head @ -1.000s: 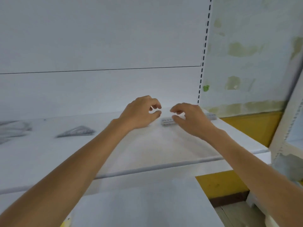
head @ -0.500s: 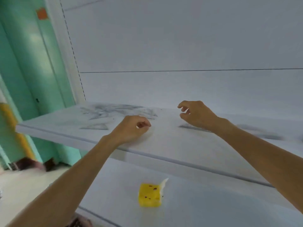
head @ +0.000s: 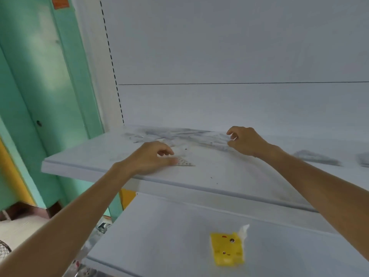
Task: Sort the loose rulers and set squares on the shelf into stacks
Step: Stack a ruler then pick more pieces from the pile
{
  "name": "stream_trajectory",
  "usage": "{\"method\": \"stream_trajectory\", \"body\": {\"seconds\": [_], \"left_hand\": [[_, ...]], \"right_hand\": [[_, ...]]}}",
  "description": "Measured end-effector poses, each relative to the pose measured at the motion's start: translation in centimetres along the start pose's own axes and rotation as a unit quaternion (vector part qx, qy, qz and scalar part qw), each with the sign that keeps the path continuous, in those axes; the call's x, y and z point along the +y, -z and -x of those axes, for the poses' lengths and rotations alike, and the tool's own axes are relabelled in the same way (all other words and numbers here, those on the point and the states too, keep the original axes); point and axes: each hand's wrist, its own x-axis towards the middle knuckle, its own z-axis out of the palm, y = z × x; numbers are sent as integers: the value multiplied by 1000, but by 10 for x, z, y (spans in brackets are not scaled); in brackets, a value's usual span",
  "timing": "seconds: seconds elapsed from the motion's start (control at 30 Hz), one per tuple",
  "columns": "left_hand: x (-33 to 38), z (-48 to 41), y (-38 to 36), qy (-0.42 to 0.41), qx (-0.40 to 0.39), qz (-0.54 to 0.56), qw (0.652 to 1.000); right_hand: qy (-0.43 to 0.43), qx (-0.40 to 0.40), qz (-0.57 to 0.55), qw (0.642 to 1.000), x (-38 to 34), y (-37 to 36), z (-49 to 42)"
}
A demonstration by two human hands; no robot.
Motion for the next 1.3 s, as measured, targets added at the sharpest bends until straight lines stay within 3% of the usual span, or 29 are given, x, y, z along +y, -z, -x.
{"method": "stream_trajectory", "body": {"seconds": [0.37, 0.57, 0.77, 0.87, 0.97, 1.13, 1.3], "left_hand": [[-13, -33, -4, -59, -55, -47, 996], [-28, -42, -10, -62, -14, -27, 998], [-31, -45, -11, -58, -17, -41, 997], [-25, -48, -8, -111, -2, -117, 987], [-21, -48, -10, -140, 31, -121, 982], [-19, -47, -11, -146, 27, -96, 984], [-19, -37, -9, -128, 21, -20, 991]], "right_hand": [[-28, 4, 75, 997, -23, -16, -18], [-57, -50, 139, 987, -25, -29, -26], [44, -4, 259, 965, -37, -40, -22], [68, 2, 315, 947, -40, -44, -21], [79, 11, 341, 937, -40, -43, -20], [52, 34, 323, 944, -41, -49, -18], [21, 75, 206, 975, -29, -48, -15]]}}
